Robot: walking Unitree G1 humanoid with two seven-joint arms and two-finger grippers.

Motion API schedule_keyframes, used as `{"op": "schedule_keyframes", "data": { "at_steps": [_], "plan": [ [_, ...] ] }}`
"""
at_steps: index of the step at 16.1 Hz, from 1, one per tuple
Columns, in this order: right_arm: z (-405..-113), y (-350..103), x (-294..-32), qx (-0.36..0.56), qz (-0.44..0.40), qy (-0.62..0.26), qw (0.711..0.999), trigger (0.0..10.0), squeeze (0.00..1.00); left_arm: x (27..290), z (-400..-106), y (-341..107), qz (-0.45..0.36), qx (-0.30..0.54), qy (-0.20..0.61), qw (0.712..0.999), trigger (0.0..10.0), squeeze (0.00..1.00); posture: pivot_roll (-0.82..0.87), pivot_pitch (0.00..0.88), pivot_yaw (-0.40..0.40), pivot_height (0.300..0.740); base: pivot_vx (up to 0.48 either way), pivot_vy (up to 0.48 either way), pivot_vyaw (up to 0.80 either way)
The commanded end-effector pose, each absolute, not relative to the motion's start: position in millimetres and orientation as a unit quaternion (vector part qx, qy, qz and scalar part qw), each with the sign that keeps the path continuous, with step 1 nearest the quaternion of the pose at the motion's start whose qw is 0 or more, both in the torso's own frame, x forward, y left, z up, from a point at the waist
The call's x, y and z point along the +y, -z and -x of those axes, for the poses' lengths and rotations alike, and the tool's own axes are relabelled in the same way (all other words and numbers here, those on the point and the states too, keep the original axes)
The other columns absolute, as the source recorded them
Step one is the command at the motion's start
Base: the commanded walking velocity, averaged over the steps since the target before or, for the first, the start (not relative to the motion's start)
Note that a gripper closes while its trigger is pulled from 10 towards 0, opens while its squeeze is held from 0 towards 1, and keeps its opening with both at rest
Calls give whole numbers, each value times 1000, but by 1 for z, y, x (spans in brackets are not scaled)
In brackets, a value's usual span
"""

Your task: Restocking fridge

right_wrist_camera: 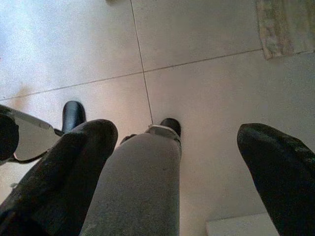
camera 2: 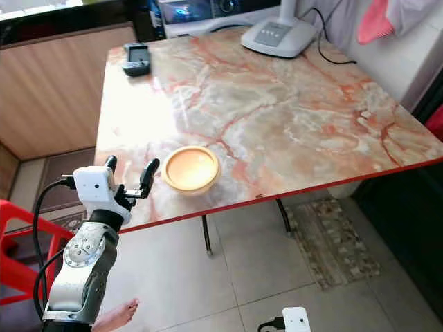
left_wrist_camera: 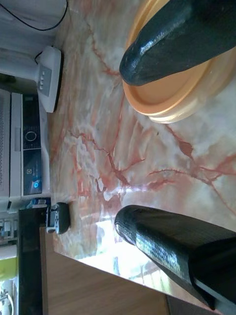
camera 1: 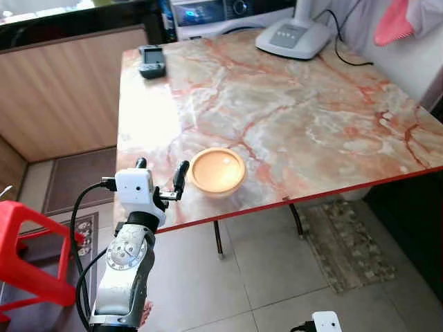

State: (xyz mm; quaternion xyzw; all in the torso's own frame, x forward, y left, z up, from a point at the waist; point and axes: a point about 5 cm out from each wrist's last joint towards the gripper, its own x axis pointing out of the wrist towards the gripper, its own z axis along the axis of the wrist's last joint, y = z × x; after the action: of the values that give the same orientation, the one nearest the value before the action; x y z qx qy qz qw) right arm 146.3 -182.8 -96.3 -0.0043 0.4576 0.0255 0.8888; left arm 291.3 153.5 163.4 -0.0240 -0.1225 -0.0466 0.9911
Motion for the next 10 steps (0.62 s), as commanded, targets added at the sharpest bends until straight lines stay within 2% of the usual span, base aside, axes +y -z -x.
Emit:
{"op": "schedule_keyframes", "data": {
  "at_steps": [1,8,10],
  "plan": [
    [-133,102,-178,475,-12,-27,879,10000,0,153,-291,-164,28,-121,51,991,10000,0,37,158,47,740,0,0,0],
    [-132,102,-178,478,-15,-20,878,10000,0,152,-292,-166,2,-127,62,990,10000,0,40,139,46,740,0,0,0],
    [-133,102,-178,477,-18,-21,878,10000,0,156,-292,-167,2,-129,57,990,10000,0,44,151,43,740,0,0,-728]
  ]
}}
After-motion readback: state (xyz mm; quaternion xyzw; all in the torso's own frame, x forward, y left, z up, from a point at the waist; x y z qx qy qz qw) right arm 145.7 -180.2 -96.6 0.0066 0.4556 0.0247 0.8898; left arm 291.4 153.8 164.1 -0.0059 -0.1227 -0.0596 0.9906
